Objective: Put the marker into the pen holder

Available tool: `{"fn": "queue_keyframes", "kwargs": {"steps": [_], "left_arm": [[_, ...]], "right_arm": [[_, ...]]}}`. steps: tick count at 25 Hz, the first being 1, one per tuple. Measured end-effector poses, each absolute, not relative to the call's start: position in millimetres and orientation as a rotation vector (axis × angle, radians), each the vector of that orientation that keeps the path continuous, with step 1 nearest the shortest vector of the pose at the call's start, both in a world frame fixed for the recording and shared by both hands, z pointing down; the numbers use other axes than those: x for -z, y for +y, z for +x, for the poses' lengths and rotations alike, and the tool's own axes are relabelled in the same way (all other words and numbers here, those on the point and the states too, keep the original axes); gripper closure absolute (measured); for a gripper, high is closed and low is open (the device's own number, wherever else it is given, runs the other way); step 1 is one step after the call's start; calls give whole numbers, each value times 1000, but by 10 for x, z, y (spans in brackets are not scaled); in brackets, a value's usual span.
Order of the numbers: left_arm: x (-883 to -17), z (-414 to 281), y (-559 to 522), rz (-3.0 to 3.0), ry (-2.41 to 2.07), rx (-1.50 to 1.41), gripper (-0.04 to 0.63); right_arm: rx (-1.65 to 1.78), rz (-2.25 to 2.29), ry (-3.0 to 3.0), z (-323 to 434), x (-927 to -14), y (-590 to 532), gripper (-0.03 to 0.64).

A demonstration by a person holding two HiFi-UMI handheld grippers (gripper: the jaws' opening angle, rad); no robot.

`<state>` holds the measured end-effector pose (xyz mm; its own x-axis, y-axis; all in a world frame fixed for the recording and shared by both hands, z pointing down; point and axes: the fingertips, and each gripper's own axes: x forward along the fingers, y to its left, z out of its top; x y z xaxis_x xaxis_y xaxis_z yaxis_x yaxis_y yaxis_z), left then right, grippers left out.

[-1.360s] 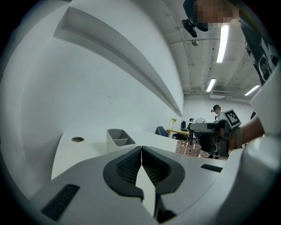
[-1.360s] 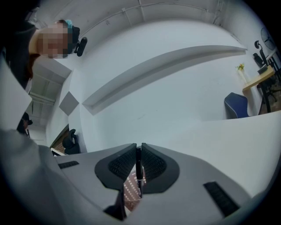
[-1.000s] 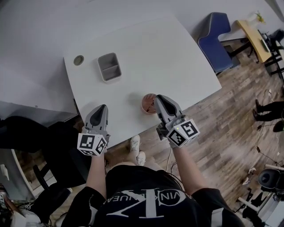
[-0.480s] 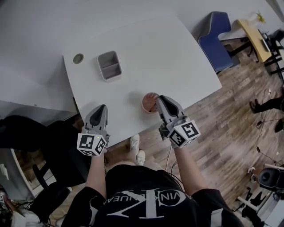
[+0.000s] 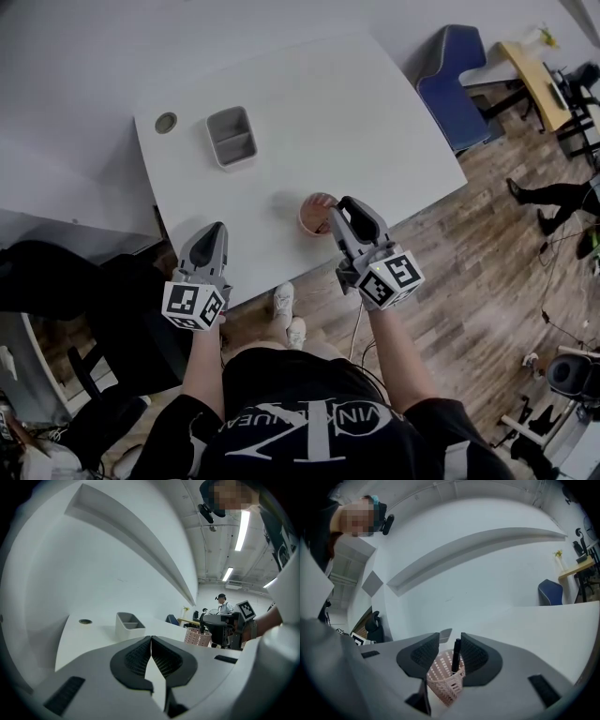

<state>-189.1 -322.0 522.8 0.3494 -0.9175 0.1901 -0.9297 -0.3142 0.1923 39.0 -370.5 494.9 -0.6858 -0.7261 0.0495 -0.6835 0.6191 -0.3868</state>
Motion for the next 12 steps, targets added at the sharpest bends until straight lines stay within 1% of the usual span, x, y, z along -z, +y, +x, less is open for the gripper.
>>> {"fn": "queue_keyframes", "kwargs": {"steps": [5,12], "left_arm": [[-5204,-1898,-3147,2344,-1658,-58,577],[-5169,-1945,-3038,2338,-1677,-54,577]], "right_arm": [[608,-1193,2715,417,-4964,-3685,445],[617,-1214,2701,464,-4968,-3642,422]]}}
